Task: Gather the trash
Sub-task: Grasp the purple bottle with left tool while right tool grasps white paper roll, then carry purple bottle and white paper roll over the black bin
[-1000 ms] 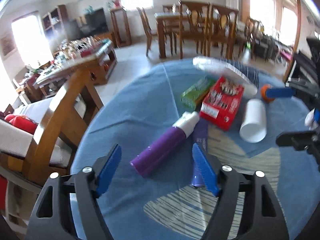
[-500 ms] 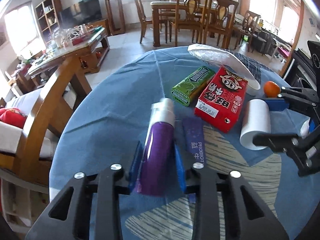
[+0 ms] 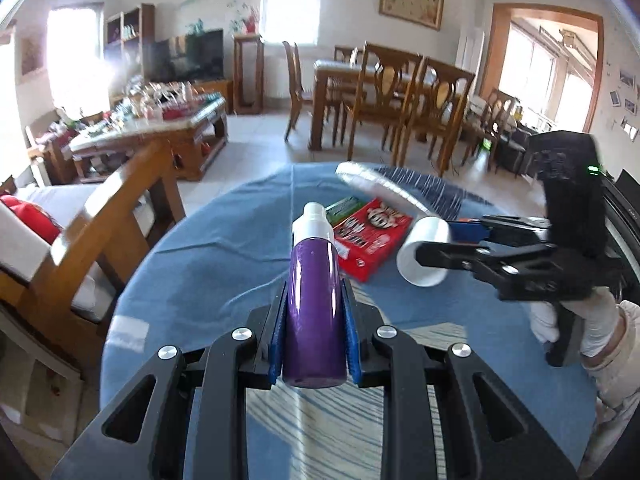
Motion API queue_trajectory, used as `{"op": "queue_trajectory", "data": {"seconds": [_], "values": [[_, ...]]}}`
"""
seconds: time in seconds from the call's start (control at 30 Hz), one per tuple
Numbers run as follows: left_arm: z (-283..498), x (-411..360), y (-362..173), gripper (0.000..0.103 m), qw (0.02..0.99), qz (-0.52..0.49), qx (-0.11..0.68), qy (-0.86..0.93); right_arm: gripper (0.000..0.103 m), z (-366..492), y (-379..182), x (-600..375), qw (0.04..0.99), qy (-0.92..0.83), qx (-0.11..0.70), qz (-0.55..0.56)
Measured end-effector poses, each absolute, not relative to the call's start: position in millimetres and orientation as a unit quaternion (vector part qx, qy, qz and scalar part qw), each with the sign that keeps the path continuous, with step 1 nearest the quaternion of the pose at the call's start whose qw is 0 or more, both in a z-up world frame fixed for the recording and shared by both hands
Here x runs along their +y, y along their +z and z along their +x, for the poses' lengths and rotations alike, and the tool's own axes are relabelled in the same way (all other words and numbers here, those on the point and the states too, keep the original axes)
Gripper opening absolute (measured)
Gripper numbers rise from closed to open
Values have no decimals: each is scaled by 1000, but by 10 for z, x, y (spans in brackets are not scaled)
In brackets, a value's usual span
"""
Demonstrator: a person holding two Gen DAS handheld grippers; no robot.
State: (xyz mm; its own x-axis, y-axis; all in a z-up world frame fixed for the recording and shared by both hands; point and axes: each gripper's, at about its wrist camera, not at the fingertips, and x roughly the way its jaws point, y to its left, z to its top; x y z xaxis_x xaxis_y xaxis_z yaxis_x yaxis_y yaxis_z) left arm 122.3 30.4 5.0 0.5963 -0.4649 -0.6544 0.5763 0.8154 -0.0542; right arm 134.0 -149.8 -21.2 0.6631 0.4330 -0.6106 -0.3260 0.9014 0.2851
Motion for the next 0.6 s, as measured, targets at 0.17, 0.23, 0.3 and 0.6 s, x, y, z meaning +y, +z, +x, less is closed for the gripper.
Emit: {"op": "queue_trajectory", "data": {"seconds": [0.17,0.23,0.3,0.6], "values": [[841,238,187,24,905,53,309,-288,53,1183,-42,-1615,916,206,332,97],[763,201,220,24,906,43,303,-292,53,1067,20,-1684,917,207,324,110],[668,164,242,24,908,37,297,-294,53,890,111,-1742,919,207,315,119],[395,-90,272,24,911,19,273,-309,53,79,451,-2106,928,200,293,111]]}}
